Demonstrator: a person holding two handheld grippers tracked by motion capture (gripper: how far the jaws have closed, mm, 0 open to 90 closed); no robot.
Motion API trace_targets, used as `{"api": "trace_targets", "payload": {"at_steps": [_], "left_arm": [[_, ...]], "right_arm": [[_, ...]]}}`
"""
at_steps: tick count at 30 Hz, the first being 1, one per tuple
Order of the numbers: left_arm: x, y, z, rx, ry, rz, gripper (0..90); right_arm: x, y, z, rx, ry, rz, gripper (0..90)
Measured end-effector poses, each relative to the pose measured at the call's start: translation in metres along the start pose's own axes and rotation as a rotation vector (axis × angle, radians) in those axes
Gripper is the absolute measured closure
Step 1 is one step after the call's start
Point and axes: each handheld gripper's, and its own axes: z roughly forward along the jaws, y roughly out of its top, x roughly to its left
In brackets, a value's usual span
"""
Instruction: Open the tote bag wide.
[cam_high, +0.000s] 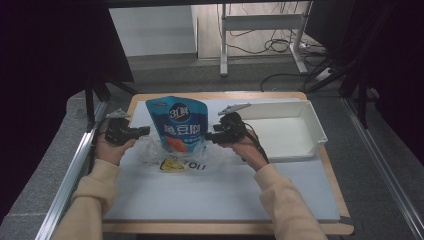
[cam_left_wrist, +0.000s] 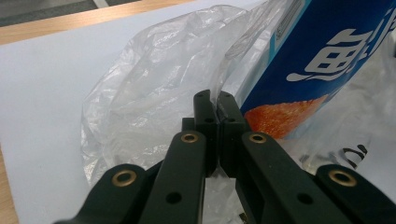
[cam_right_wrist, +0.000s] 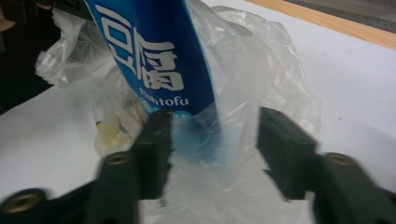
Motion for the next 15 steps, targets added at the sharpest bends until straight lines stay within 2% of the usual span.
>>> {"api": "trace_targets", "payload": {"at_steps": [4,9,15], "left_arm": [[0.0002,0.0000,-0.0014,-0.002,0.001,-0.001,90.0],[0.0004,0.0001,-0.0019,0.000,0.003,0.000,90.0],[0.0004,0.0000,-0.0016,0.002,0.005,0.001,90.0]], "right_arm": [[-0.0008,-0.0011,0.0022,0.026,0.002,-0.009,64.8],[-0.0009,-0.0032,0.0039,0.032,-0.018,-0.019,78.9],[-0.0017,-0.0046,0.0049,0.033,-0.029,-0.029,88.6]]}}
